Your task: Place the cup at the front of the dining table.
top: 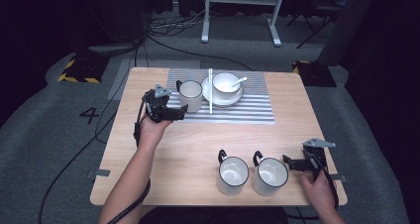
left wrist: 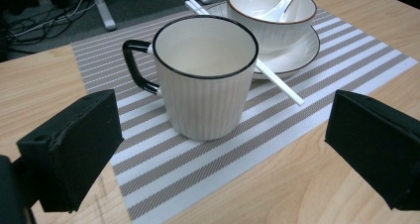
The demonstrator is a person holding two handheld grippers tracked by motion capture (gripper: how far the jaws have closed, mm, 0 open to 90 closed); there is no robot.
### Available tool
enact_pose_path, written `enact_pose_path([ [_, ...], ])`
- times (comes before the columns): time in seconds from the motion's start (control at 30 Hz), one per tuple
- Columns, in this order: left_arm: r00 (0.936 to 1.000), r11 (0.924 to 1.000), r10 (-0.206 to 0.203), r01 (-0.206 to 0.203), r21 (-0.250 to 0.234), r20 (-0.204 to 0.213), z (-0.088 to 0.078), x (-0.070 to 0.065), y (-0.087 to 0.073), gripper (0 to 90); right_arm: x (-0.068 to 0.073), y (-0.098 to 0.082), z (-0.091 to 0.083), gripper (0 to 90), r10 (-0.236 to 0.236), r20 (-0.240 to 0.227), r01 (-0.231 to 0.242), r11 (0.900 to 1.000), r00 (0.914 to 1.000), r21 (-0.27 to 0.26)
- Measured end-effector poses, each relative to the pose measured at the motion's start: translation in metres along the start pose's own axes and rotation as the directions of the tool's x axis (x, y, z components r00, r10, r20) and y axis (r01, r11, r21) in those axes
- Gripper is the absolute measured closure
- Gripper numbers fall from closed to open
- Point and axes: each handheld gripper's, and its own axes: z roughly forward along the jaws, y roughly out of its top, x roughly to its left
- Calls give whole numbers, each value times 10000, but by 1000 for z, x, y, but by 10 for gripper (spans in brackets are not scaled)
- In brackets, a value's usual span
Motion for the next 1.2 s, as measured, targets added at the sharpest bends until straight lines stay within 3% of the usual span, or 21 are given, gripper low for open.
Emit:
enact_pose_path([
  [0.27, 9992, 9987, -409, 407, 317, 46, -18, 1, -8, 25, 0, 0, 0, 4, 3, 0, -3, 10000, 10000, 3],
  [0.47, 9996, 9998, -184, 182, 105, 197, -40, -10, -12, 27, 0, 0, 0, 5, -3, 5, 3, 10000, 10000, 4],
  [0.53, 9994, 9996, -162, 155, 230, 290, -47, -14, -13, 28, 0, 0, 0, 5, -21, 8, 21, 10000, 10000, -1],
  [0.6, 9998, 9999, -8, 5, 148, 181, -53, -19, -16, 30, 0, 0, 0, 5, -2, 2, 2, 10000, 10000, 3],
  [0.7, 9984, 9985, 426, -438, 314, 363, -66, -23, -19, 32, 0, 0, 0, 5, -10, 1, 10, 10000, 10000, -1],
  [0.8, 9973, 9994, 323, -329, 80, 664, -74, -27, -25, 34, 0, 0, 0, 5, -3, 2, 3, 10000, 10000, 3],
  [1.07, 9949, 9995, 267, -250, -186, 969, -95, -34, -46, 46, 0, 0, 0, 5, -7, 4, 7, 10000, 10000, 1],
  [1.2, 9937, 9978, 7, 67, -660, 1123, -108, -33, -54, 49, 0, 0, 0, 5, 3, -1, -3, 10000, 10000, 4],
])
